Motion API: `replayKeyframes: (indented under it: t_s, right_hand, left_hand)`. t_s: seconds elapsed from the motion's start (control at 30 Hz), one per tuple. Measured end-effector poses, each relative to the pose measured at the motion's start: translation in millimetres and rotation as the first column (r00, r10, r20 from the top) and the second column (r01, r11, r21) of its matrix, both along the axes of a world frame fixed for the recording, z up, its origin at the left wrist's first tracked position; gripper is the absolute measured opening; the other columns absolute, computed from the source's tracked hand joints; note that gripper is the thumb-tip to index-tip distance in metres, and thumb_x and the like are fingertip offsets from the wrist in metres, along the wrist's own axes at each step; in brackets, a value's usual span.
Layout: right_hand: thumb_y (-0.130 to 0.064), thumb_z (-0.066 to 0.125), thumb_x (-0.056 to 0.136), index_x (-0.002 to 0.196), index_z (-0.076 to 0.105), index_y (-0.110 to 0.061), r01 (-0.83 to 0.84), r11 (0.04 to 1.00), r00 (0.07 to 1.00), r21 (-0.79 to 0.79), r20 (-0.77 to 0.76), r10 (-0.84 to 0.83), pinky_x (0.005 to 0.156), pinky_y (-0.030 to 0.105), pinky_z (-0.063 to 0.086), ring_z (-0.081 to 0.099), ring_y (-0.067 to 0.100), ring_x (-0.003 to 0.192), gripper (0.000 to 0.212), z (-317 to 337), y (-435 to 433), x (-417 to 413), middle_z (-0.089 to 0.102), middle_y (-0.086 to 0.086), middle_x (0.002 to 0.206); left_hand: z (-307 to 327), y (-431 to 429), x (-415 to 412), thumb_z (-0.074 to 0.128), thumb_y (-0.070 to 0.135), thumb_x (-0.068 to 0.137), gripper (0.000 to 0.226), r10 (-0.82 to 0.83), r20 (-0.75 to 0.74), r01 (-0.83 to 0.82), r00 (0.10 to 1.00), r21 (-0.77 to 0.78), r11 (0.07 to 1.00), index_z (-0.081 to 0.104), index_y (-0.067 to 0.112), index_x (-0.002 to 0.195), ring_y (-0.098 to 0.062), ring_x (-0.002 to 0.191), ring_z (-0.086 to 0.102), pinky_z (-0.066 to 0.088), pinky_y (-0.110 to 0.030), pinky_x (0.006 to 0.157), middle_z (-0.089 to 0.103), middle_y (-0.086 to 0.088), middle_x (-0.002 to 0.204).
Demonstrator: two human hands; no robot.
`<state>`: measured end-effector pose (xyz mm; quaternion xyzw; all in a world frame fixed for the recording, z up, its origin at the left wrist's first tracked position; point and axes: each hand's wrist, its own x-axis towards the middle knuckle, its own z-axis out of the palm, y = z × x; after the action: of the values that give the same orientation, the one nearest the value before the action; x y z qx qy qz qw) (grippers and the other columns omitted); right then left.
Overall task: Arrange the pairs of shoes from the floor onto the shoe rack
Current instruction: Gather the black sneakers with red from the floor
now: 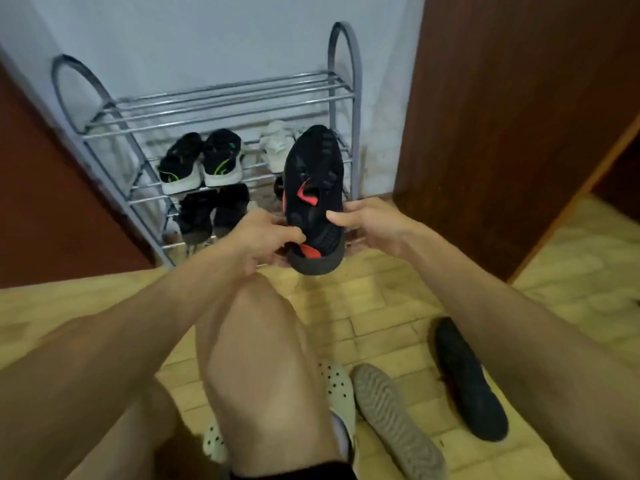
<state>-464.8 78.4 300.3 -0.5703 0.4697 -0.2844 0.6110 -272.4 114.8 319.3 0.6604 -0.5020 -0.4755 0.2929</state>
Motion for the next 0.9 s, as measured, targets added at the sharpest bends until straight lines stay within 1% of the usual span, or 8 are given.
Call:
replayKeyframes:
  t_s: [0.1, 0.23, 0.37, 0.47, 0.57, 0.67, 0.8, 0.9]
  right_hand:
    - [-0.023, 0.060, 0.093, 0.116, 0.066, -0.023, -0.025, 0.994, 0.999, 0.110, -0.021, 0.027, 0.074, 0.033, 0.060, 0.069, 0.022, 0.094, 0.024, -30, 0, -42, 0.072, 0.000, 0.110]
    - [-0.022, 0.053, 0.097, 0.114, 0.062, -0.030, 0.000, 0.975, 0.997, 0.220, -0.069, 0.016, 0.067, 0.024, 0.057, 0.070, 0.007, 0.086, 0.021, -85, 5, -92, 0.073, -0.012, 0.101]
    - [-0.016, 0.050, 0.098, 0.121, 0.061, -0.016, 0.278, 0.893, 0.960, 0.354, -0.065, -0.273, 0.076, 0.032, 0.057, 0.068, 0.018, 0.094, 0.026, -163, 22, -139, 0.070, 0.002, 0.113]
    - [-0.014, 0.055, 0.095, 0.126, 0.057, -0.006, 0.529, 0.789, 0.829, 0.314, -0.391, -0.400, 0.080, 0.036, 0.057, 0.063, 0.025, 0.098, 0.032, -224, 47, -171, 0.061, 0.015, 0.125]
    - [-0.019, 0.052, 0.094, 0.122, 0.057, -0.002, 0.587, 0.782, 0.610, 0.210, -0.749, -0.257, 0.090, 0.042, 0.052, 0.057, 0.034, 0.108, 0.034, -280, 80, -196, 0.059, 0.018, 0.124]
    - [-0.024, 0.052, 0.091, 0.135, 0.044, -0.005, 0.680, 0.713, 0.422, 0.169, -0.886, -0.192, 0.106, 0.055, 0.036, 0.035, 0.040, 0.128, 0.048, -318, 117, -210, 0.042, 0.016, 0.139]
    - [-0.036, 0.048, 0.089, 0.141, 0.034, -0.006, 0.806, 0.527, 0.465, 0.268, -0.838, -0.285, 0.106, 0.051, 0.031, 0.033, 0.043, 0.129, 0.061, -340, 140, -200, 0.035, 0.016, 0.144]
    - [-0.034, 0.054, 0.088, 0.142, 0.031, -0.005, 0.817, 0.492, 0.497, 0.302, -0.801, -0.334, 0.105, 0.051, 0.040, 0.041, 0.042, 0.126, 0.065, -335, 137, -205, 0.041, 0.020, 0.140]
  left_hand:
    - [-43, -6, -43, 0.064, 0.001, 0.079, 0.024, 0.035, -0.068, -0.028, 0.997, 0.105, 0.994, 0.067, 0.003, 0.103, -0.021, 0.077, 0.066, 0.059, -0.033, 0.054, 0.069, -0.011, 0.095]
    - [-104, -11, -96, 0.061, 0.002, 0.083, 0.027, 0.011, -0.125, 0.025, 0.992, 0.283, 0.959, 0.062, 0.007, 0.110, -0.023, 0.086, 0.064, 0.055, -0.036, 0.064, 0.066, -0.011, 0.106]
    - [-158, -6, -142, 0.059, 0.000, 0.085, 0.027, -0.029, -0.166, 0.104, 0.986, 0.468, 0.877, 0.056, 0.007, 0.111, -0.024, 0.094, 0.061, 0.054, -0.033, 0.066, 0.059, -0.008, 0.113]
    - [-201, 2, -165, 0.057, -0.003, 0.086, 0.035, -0.084, -0.131, 0.144, 0.988, 0.554, 0.820, 0.055, 0.003, 0.121, -0.027, 0.108, 0.061, 0.053, -0.033, 0.071, 0.059, -0.014, 0.124]
    - [-239, 14, -173, 0.060, -0.002, 0.085, 0.043, -0.179, -0.100, 0.203, 0.979, 0.601, 0.773, 0.053, 0.005, 0.127, -0.021, 0.100, 0.058, 0.050, -0.025, 0.061, 0.060, -0.012, 0.128]
    - [-265, 25, -169, 0.059, 0.004, 0.088, 0.045, -0.287, -0.026, 0.238, 0.958, 0.631, 0.738, 0.050, 0.004, 0.131, -0.026, 0.112, 0.055, 0.047, -0.029, 0.074, 0.056, -0.012, 0.131]
    - [-288, 32, -158, 0.058, 0.004, 0.089, 0.046, -0.309, -0.040, 0.255, 0.950, 0.671, 0.696, 0.048, 0.005, 0.133, -0.027, 0.119, 0.051, 0.045, -0.033, 0.082, 0.054, -0.012, 0.131]
    - [-299, 38, -152, 0.058, 0.001, 0.088, 0.045, -0.226, -0.068, 0.208, 0.972, 0.698, 0.685, 0.049, 0.004, 0.132, -0.026, 0.110, 0.054, 0.048, -0.033, 0.078, 0.056, -0.010, 0.124]
